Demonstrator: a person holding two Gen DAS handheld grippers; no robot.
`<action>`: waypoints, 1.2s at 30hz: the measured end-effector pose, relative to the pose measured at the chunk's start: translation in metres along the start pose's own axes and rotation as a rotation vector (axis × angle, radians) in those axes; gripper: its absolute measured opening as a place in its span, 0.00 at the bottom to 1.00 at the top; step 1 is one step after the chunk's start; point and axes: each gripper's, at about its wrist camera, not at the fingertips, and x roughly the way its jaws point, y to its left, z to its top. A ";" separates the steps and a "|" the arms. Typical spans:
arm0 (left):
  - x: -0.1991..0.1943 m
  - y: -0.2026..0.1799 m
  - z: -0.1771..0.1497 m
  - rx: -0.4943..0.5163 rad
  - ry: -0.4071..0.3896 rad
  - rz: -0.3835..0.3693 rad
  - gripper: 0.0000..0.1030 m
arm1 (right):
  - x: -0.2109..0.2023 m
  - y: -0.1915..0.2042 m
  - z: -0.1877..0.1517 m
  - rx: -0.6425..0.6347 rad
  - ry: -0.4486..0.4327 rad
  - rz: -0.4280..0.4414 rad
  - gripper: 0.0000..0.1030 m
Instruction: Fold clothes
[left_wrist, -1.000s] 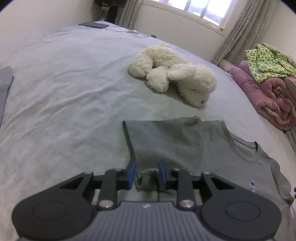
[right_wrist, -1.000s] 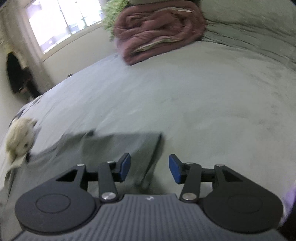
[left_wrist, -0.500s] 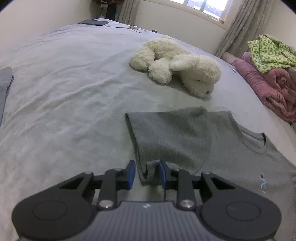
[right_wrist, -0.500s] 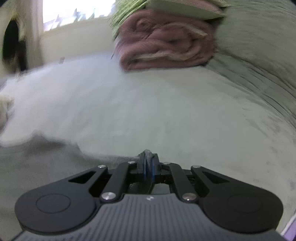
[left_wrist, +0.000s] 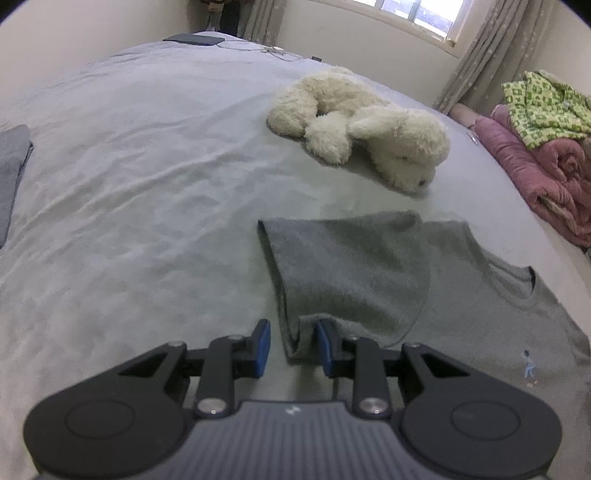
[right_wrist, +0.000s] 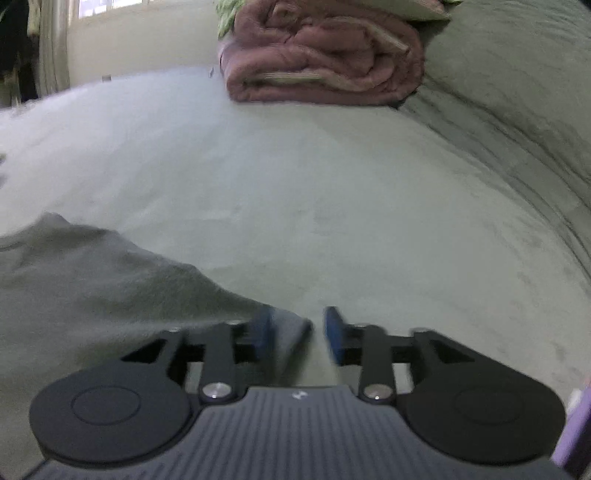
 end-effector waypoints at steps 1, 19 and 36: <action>-0.002 -0.001 0.000 -0.002 -0.002 -0.004 0.27 | -0.014 -0.001 -0.006 0.004 -0.011 0.013 0.55; -0.005 -0.003 0.000 -0.006 0.020 -0.010 0.27 | -0.058 0.006 -0.037 0.049 0.033 0.207 0.00; -0.012 0.003 -0.001 -0.019 0.018 -0.021 0.27 | -0.038 0.006 -0.035 0.113 0.034 0.272 0.35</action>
